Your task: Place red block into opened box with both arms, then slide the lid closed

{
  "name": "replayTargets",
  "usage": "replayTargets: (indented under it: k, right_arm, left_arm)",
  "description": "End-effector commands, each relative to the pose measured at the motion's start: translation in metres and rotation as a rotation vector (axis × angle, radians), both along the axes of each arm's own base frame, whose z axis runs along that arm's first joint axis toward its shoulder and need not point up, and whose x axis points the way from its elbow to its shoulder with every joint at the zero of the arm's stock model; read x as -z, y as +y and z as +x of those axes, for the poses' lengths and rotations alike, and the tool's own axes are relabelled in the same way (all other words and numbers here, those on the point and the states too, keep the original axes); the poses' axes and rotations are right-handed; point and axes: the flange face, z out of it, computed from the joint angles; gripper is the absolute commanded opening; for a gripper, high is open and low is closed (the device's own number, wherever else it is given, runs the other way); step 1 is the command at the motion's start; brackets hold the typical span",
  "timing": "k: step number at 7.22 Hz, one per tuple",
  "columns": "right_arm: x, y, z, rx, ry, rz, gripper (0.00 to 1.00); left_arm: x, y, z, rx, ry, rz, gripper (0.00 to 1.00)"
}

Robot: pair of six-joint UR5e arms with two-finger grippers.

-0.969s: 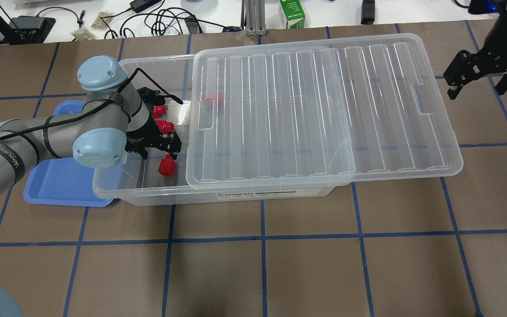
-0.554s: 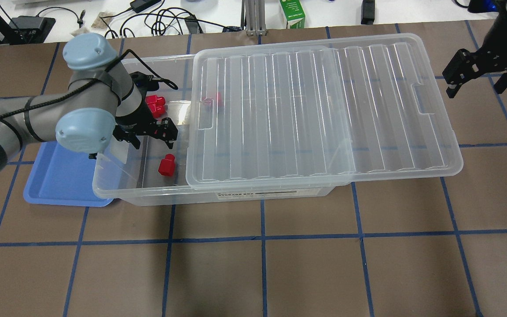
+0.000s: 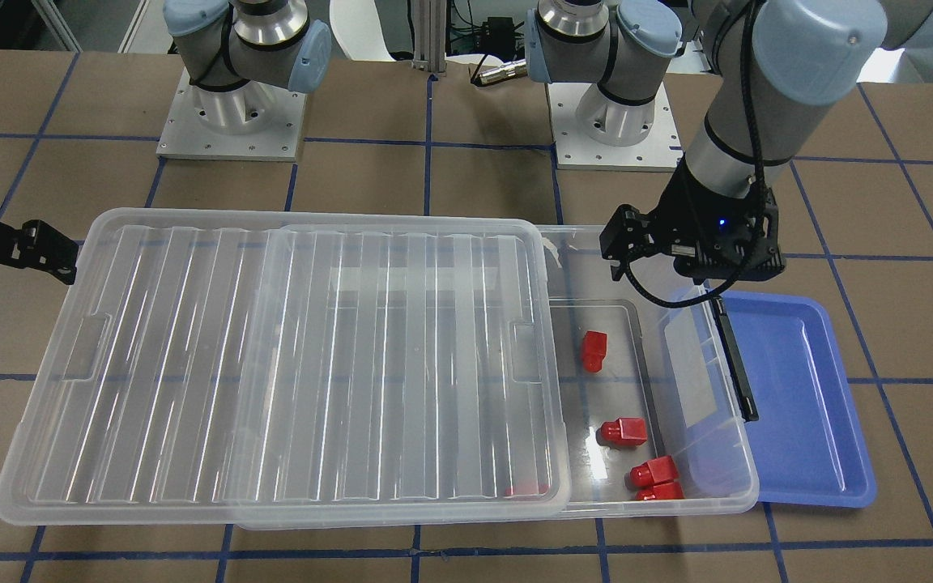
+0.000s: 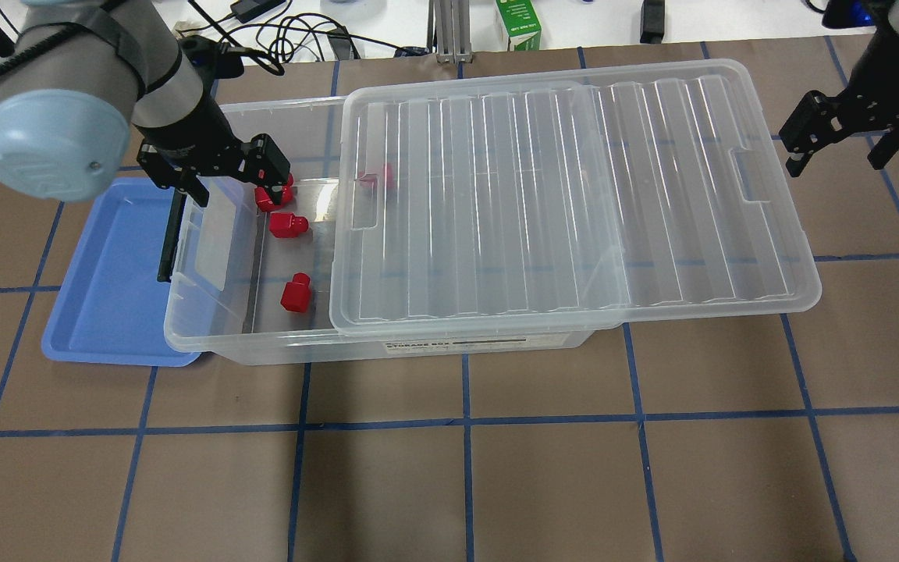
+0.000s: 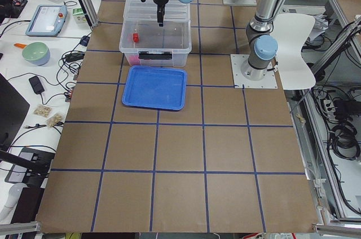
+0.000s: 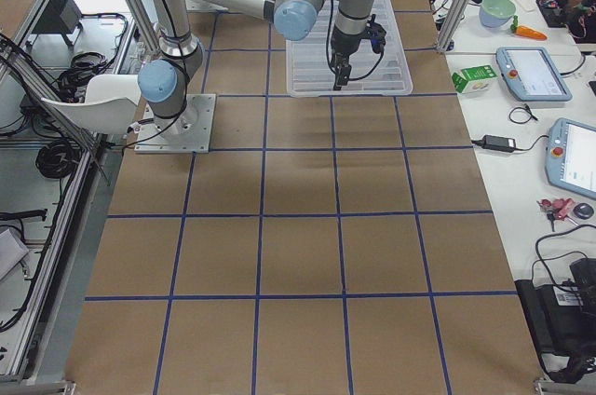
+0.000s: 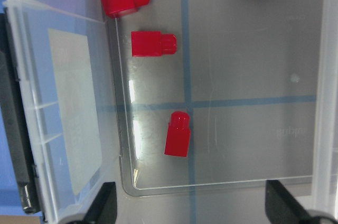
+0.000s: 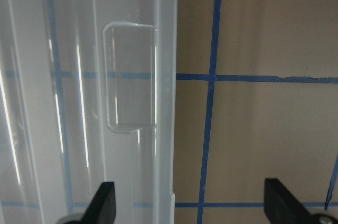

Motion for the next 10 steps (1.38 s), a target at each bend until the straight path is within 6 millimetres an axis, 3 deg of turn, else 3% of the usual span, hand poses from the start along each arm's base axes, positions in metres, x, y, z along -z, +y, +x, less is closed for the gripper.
replayTargets:
  k: [1, 3, 4, 7, 10]
  right_arm:
    - [0.028, -0.013, -0.03, -0.006, 0.001, 0.01, 1.0]
    - [0.04, -0.016, -0.047, 0.015, -0.007, 0.029, 1.0]
    - [0.05, -0.022, -0.051, 0.015, -0.004, 0.029, 1.0]
    - [0.065, -0.026, -0.052, 0.021, -0.012, 0.053, 1.0]
    - [0.067, -0.028, -0.045, 0.02, -0.03, 0.051, 1.0]
  left_arm:
    - [-0.032, 0.006, 0.001, 0.004, -0.057, -0.031, 1.0]
    - [-0.048, 0.005, -0.011, 0.012, -0.003, -0.065, 1.0]
    - [-0.046, 0.005, -0.01, 0.013, -0.007, -0.057, 1.0]
    - [-0.045, 0.004, -0.007, 0.009, -0.009, -0.056, 1.0]
    - [-0.045, 0.004, -0.007, 0.009, -0.009, -0.056, 1.0]
